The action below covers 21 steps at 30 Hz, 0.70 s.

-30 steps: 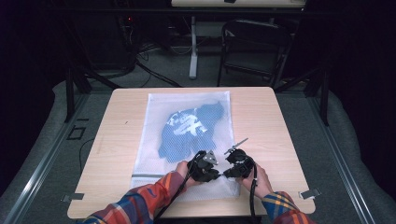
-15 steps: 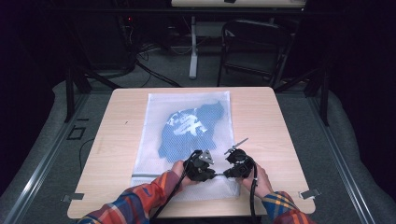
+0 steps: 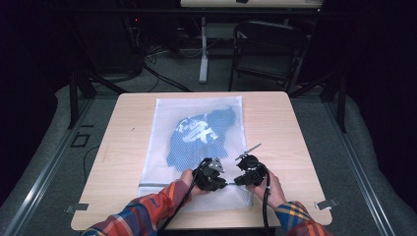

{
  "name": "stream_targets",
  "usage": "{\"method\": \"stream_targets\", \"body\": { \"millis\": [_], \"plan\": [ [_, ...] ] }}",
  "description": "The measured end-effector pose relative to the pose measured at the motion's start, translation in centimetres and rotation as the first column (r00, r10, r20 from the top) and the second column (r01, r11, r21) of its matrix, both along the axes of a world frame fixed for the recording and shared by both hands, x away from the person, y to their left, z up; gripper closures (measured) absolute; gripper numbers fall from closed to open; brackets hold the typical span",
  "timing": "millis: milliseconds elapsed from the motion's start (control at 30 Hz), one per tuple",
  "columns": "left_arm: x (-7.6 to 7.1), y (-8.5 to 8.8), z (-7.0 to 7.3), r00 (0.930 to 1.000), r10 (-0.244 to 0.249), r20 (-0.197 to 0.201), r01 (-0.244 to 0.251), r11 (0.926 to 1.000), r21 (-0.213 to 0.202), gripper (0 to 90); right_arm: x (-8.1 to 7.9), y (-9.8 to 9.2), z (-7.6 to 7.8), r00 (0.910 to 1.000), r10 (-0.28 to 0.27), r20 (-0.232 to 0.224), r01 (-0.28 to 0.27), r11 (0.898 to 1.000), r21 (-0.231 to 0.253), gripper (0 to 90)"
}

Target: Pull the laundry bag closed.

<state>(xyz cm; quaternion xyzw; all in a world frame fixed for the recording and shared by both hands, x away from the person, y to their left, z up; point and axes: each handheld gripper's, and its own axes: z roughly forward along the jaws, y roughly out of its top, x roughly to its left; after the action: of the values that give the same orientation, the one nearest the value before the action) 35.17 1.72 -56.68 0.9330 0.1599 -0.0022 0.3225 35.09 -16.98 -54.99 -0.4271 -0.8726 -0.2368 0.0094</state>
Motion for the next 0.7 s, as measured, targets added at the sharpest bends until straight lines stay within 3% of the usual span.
{"method": "stream_targets", "body": {
  "millis": [233, 400, 433, 500, 700],
  "plan": [
    [0.0, 0.0, 0.0, 1.0, -0.006, -0.004, 0.006, 1.0, -0.006, 81.8, 0.3, 0.9, -0.7, 0.9992, 0.018, -0.037, -0.017, 1.0, 0.005, 90.0],
    [-0.1, 0.0, 0.0, 1.0, -0.006, 0.001, 0.006, 1.0, -0.002, 81.9, 0.3, 0.9, -0.7, 0.9992, 0.032, -0.022, -0.032, 0.999, -0.016, 90.0],
    [-0.2, 0.0, 0.0, 1.0, -0.007, 0.0, 0.007, 1.0, -0.003, 81.9, -0.1, 1.2, -1.0, 0.9995, -0.031, -0.002, 0.031, 0.999, 0.025, 90.0],
    [-0.2, 0.1, 0.0, 1.0, -0.007, 0.001, 0.007, 1.0, -0.003, 81.9, 0.2, 0.9, -0.7, 0.9996, 0.018, -0.02, -0.018, 1.0, -0.012, 90.0],
    [-0.2, 0.5, 0.2, 1.0, -0.006, 0.003, 0.006, 1.0, 0.004, 82.0, 0.2, 0.8, -0.7, 0.9996, 0.017, -0.023, -0.017, 1.0, -0.006, 90.0]
  ]
}}
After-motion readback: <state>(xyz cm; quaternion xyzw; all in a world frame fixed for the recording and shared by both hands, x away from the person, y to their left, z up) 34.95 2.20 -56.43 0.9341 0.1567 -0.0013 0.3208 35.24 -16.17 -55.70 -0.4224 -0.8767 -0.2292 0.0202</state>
